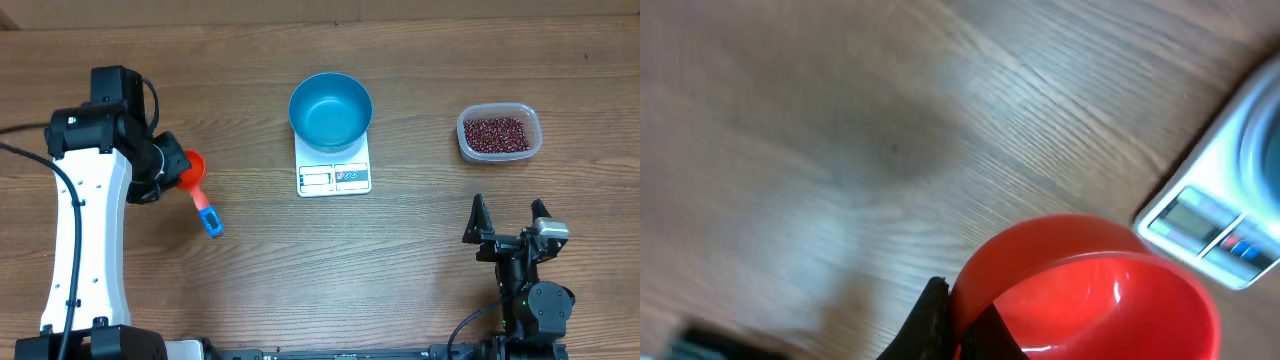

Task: Scoop item into bowl and weigh 150g on scale
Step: 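Lift the red scoop with the left gripper toward the scale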

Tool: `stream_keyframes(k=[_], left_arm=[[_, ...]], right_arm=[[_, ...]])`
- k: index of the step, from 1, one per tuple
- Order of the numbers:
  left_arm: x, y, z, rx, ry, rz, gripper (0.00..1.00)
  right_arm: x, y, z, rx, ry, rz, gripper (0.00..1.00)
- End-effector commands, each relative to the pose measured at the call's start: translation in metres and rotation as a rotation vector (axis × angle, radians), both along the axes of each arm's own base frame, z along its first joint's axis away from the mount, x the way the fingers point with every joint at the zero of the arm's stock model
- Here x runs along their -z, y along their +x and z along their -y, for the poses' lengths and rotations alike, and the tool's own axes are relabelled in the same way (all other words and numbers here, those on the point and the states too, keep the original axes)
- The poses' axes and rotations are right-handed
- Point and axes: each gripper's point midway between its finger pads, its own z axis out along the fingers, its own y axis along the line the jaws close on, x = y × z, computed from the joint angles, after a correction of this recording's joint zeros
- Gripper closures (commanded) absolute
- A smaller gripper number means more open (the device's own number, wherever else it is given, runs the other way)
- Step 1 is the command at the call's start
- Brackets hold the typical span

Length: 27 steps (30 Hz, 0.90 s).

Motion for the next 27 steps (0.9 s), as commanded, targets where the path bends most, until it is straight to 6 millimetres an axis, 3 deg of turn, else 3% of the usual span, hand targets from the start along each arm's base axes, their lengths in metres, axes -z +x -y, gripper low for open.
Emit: stream_keyframes(k=[1, 10, 19, 27], left_arm=[[-0.010, 0.000, 0.001, -0.252, -0.048, 0.024, 0.96], [-0.007, -0.024, 0.007, -0.446, -0.088, -0.078, 0.96], [-0.005, -0.051, -0.004, -0.685, -0.015, -0.168, 0.96], [-0.007, -0.045, 0.005, -0.736, 0.064, -0.114, 0.96]], right_arm=[[0.003, 0.000, 0.000, -0.002, -0.003, -0.002, 0.00], [0.003, 0.000, 0.000, -0.002, -0.003, -0.002, 0.00], [0.003, 0.000, 0.000, -0.002, -0.003, -0.002, 0.00], [0.003, 0.000, 0.000, -0.002, -0.003, -0.002, 0.00]])
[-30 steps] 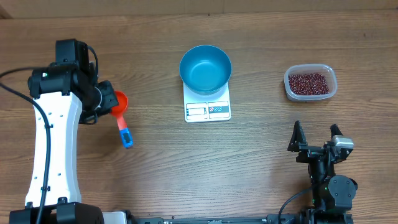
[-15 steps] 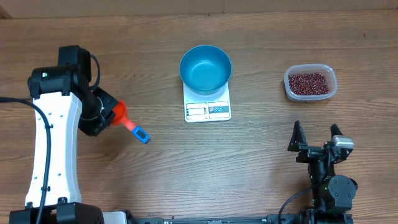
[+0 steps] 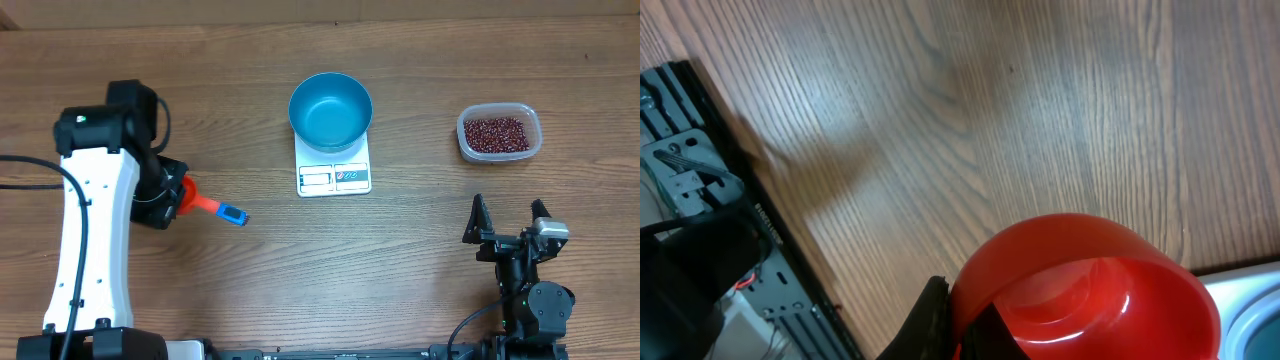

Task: Scoop item into bowl and weigh 150g on scale
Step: 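Lift the red scoop with the left gripper toward the scale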

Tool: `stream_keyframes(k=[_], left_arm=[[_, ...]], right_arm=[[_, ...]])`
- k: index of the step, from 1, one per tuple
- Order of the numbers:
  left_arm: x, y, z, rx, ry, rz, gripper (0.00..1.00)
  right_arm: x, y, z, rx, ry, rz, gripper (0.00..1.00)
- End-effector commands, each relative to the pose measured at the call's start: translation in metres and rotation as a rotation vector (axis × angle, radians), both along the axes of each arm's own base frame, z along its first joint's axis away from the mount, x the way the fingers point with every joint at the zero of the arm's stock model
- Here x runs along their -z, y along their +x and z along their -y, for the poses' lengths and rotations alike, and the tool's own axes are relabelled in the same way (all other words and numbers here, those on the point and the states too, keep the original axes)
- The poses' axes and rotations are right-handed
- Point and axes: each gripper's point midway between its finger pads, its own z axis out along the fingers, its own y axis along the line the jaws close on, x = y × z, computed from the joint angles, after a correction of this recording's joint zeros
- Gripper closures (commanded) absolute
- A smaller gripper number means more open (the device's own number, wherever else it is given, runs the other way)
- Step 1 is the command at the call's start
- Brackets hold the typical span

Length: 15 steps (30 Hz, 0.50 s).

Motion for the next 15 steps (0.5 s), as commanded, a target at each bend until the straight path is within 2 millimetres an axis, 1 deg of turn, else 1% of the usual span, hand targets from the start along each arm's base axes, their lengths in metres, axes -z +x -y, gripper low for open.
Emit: stream_keyframes(k=[1, 4, 7, 11, 15], left_arm=[[-0.010, 0.011, 0.004, -0.028, 0.072, 0.074, 0.96], [-0.011, 0.020, 0.016, 0.017, 0.073, 0.110, 0.96], [-0.012, 0.028, 0.023, 0.052, 0.098, 0.144, 0.96], [-0.012, 0.028, 0.028, 0.073, 0.099, 0.146, 0.96], [-0.012, 0.024, 0.030, 0.080, 0.094, 0.131, 0.96]], right_arm=[[0.003, 0.000, 0.000, -0.002, -0.004, -0.002, 0.00], [0.003, 0.000, 0.000, -0.002, -0.003, -0.002, 0.00], [0.003, 0.000, 0.000, -0.002, -0.003, -0.002, 0.00], [0.003, 0.000, 0.000, -0.002, -0.003, -0.002, 0.00], [0.003, 0.000, 0.000, -0.002, -0.004, -0.002, 0.00]])
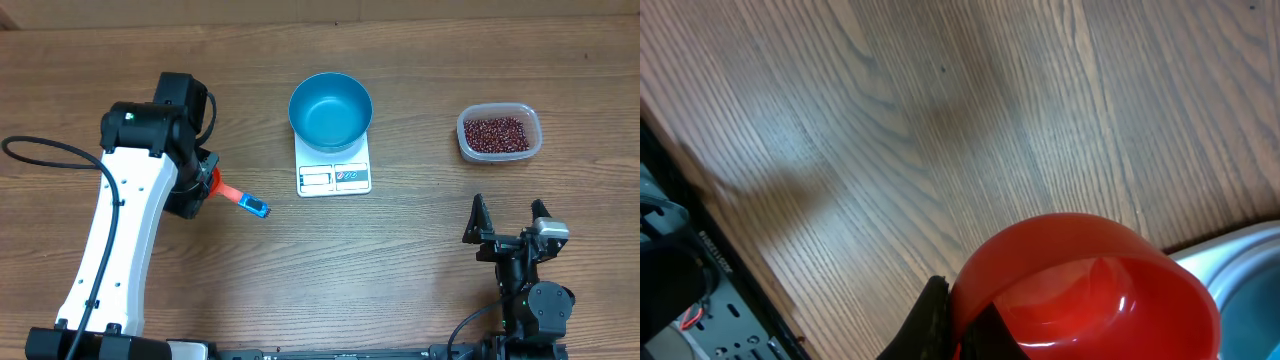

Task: Scoop item into bowl and weigh 150g on scale
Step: 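Lift the red scoop with the left gripper toward the scale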

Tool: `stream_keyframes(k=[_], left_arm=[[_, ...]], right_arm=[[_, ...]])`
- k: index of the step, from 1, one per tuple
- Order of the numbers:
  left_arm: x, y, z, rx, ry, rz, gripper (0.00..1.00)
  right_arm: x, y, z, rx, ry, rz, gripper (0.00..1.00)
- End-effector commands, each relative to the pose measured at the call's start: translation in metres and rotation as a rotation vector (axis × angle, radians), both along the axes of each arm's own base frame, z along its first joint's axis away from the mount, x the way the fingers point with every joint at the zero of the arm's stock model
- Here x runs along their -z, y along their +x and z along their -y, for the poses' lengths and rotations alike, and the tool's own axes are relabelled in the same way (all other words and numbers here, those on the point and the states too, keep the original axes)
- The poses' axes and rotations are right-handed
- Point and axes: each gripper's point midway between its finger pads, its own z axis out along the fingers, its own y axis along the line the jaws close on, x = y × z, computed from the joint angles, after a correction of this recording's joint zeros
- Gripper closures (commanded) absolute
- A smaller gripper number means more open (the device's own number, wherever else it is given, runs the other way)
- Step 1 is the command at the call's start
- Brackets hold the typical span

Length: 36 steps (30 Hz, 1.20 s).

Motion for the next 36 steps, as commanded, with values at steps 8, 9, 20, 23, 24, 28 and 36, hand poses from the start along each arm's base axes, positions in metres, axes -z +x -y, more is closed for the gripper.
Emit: stream_keyframes(k=[8, 9, 20, 23, 24, 28, 36], left_arm=[[-0.010, 0.000, 0.000, -0.013, 0.012, 0.031, 0.96], [-0.010, 0.000, 0.000, -0.013, 0.012, 0.032, 0.96], [-0.009, -0.001, 0.004, -0.049, -0.014, 0.030, 0.96], [-0.009, -0.001, 0.005, -0.055, -0.025, 0.032, 0.96], [-0.009, -0.001, 0.005, -0.055, -0.021, 0.032, 0.96], [-0.009, -0.002, 0.009, -0.069, -0.044, 0.025, 0.96], [-0.008, -0.003, 0.016, -0.115, -0.091, 0.024, 0.96]], right_arm=[[0.003, 0.000, 0.000, 0.000, -0.003, -0.002, 0.00], [0.003, 0.000, 0.001, 0.006, -0.004, -0.002, 0.00], [-0.021, -0.001, -0.012, -0.072, 0.056, 0.071, 0.00], [-0.040, -0.005, -0.013, -0.076, 0.053, 0.103, 0.00], [-0.044, -0.007, -0.013, -0.075, 0.053, 0.094, 0.00], [-0.051, -0.014, -0.014, -0.073, 0.077, 0.037, 0.00], [-0.049, -0.023, -0.019, -0.086, 0.170, -0.093, 0.00]])
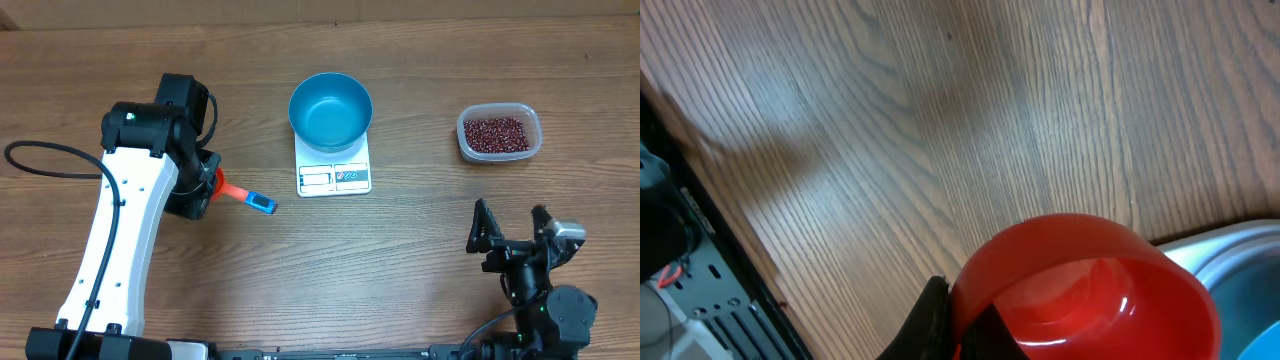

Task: Scoop item into bowl and weigh 150g on scale
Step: 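Lift the red scoop with the left gripper toward the scale, then move the right gripper to the scoop's blue handle and grasp it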

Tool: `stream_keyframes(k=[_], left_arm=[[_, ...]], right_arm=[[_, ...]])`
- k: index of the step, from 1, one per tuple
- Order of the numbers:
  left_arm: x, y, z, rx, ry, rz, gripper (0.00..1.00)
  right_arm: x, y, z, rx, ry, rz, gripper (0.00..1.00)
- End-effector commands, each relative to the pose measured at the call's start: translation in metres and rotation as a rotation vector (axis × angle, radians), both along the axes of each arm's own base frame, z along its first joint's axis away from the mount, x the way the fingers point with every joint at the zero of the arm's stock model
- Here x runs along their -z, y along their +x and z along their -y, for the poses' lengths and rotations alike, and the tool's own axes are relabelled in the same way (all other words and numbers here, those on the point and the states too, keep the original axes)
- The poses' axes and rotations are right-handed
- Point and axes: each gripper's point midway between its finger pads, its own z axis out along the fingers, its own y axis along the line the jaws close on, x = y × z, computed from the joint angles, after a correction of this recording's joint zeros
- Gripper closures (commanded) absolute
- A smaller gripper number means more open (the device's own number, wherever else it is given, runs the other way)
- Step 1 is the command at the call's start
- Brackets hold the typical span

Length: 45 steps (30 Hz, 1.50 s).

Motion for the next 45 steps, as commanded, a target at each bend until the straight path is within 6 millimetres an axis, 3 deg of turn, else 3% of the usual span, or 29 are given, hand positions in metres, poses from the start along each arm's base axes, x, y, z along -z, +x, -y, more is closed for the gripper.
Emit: stream_keyframes(k=[1, 12, 17, 20, 22, 23, 25, 26, 30, 37, 45], left_arm=[[-0.009, 0.001, 0.009, -0.032, -0.043, 0.033, 0.96], [-0.009, 0.001, 0.008, -0.033, -0.043, 0.031, 0.96], [-0.009, 0.001, 0.009, -0.040, -0.044, 0.033, 0.96], [-0.009, 0.001, 0.008, -0.065, -0.045, 0.035, 0.96], [-0.009, 0.001, 0.008, -0.085, -0.046, 0.037, 0.96], [-0.009, 0.001, 0.009, -0.099, -0.048, 0.037, 0.96], [-0.009, 0.002, 0.009, -0.099, -0.050, 0.040, 0.96], [-0.009, 0.002, 0.009, -0.099, -0.052, 0.039, 0.96], [-0.009, 0.000, 0.018, -0.094, -0.098, 0.027, 0.96], [-0.010, 0.008, 0.039, -0.046, -0.152, 0.061, 0.96], [-0.011, 0.010, 0.071, -0.028, -0.173, 0.092, 0.96]], right_arm=[[-0.012, -0.001, -0.012, -0.060, 0.091, -0.036, 0.00], [-0.032, 0.020, -0.059, -0.311, 0.298, -0.235, 0.00], [-0.038, 0.025, -0.106, -0.617, 0.452, -0.359, 0.00], [-0.044, 0.026, -0.123, -0.763, 0.510, -0.374, 0.00], [-0.044, 0.034, -0.126, -0.768, 0.624, -0.424, 0.00], [-0.038, 0.038, -0.127, -0.726, 0.792, -0.527, 0.00], [-0.028, 0.042, -0.128, -0.664, 0.963, -0.647, 0.00], [-0.025, 0.043, -0.128, -0.655, 0.986, -0.666, 0.00], [-0.007, 0.051, -0.132, -0.643, 1.025, -0.745, 0.00], [-0.021, 0.045, -0.175, -0.848, 0.926, -0.717, 0.00], [-0.016, 0.037, -0.214, -0.827, 0.888, -0.740, 0.00]])
